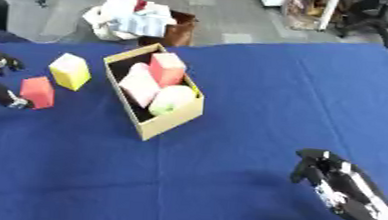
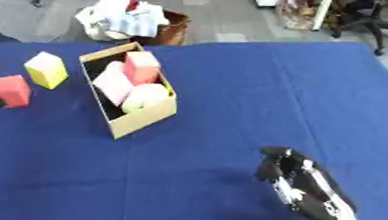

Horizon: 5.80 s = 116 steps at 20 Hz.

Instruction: Pick up objects on the table and place them in the box.

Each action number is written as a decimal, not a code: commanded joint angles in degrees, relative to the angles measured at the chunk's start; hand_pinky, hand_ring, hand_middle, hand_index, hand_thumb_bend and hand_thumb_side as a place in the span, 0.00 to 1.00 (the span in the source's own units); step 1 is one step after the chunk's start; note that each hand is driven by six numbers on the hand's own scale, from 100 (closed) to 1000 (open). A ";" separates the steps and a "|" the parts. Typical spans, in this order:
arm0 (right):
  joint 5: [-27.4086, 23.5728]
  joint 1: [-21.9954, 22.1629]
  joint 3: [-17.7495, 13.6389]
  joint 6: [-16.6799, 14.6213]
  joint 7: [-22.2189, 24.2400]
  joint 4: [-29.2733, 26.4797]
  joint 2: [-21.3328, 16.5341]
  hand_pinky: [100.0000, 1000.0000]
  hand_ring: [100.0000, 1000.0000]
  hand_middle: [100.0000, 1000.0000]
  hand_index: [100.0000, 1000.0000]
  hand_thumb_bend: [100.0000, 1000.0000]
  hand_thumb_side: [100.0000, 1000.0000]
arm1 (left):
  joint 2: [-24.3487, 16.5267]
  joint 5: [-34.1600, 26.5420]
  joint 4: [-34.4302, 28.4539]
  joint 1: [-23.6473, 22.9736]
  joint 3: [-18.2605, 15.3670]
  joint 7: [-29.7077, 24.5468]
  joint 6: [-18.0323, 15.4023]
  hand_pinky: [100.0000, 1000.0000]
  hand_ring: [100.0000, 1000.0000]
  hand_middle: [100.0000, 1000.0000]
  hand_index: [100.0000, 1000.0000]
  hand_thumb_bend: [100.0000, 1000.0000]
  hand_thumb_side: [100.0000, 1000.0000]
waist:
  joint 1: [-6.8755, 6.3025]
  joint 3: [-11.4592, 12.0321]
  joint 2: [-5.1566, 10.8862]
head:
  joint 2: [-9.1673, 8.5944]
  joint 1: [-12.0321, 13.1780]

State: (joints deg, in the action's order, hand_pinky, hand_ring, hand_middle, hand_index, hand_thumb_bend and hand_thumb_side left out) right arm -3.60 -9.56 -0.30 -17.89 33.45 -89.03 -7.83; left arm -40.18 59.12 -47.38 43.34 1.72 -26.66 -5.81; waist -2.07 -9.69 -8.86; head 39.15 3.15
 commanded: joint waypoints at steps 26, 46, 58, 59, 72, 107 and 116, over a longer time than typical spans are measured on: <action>0.10 -0.87 -0.15 -0.23 -0.20 -0.45 -0.60 0.52 0.53 0.49 0.76 0.00 0.37 | 2.24 -0.22 4.03 2.72 -0.52 7.06 2.00 0.77 0.64 0.60 0.81 0.21 0.26 | 0.68 -0.42 0.13 | -0.70 0.00; 0.00 -0.82 0.12 -0.23 0.19 -0.37 -0.39 0.52 0.53 0.49 0.76 0.00 0.36 | 7.87 -10.22 -18.83 9.85 11.00 0.61 -5.26 0.73 0.56 0.49 0.74 0.00 0.18 | 0.83 -0.74 0.69 | -0.81 0.18; -0.16 -0.93 0.31 -0.17 0.41 -0.35 0.00 0.52 0.53 0.49 0.76 0.00 0.36 | 14.80 0.36 -4.44 14.05 7.84 6.61 0.05 0.73 0.57 0.53 0.79 0.00 0.18 | 1.18 -1.15 0.63 | -1.11 0.63; -0.17 -0.95 0.36 -0.16 0.44 -0.34 0.04 0.52 0.53 0.49 0.76 0.00 0.36 | 15.41 0.91 -2.98 14.31 7.26 7.45 0.11 0.73 0.57 0.53 0.79 0.00 0.18 | 1.23 -1.20 0.57 | -1.17 0.77; -0.24 -1.20 0.39 -0.11 0.54 -0.44 0.24 0.52 0.53 0.49 0.76 0.00 0.37 | 16.56 9.51 2.00 15.45 5.03 14.03 1.60 0.82 0.74 0.81 0.91 0.31 0.57 | 1.22 -1.68 0.26 | -1.29 1.06; -0.10 -0.91 0.04 -0.17 0.20 -0.31 -0.07 0.52 0.53 0.49 0.76 0.00 0.37 | 10.78 6.65 12.56 12.43 -2.38 14.55 15.04 0.82 0.76 0.82 0.94 0.29 0.68 | 1.20 -0.70 0.38 | -1.17 0.19; -0.12 -0.98 0.07 -0.12 0.24 -0.38 0.00 0.52 0.53 0.49 0.76 0.00 0.37 | 11.46 5.67 13.92 11.74 -2.46 16.88 16.85 0.80 0.74 0.81 0.93 0.28 0.75 | 1.15 -0.85 0.31 | -1.18 0.13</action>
State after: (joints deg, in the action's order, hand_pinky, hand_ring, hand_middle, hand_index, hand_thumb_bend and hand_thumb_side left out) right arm -3.63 -10.05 0.02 -18.04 33.82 -88.69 -7.30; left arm -27.58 65.14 -32.95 54.20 -0.28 -10.35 10.71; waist -1.63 -10.55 -8.92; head 38.66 3.40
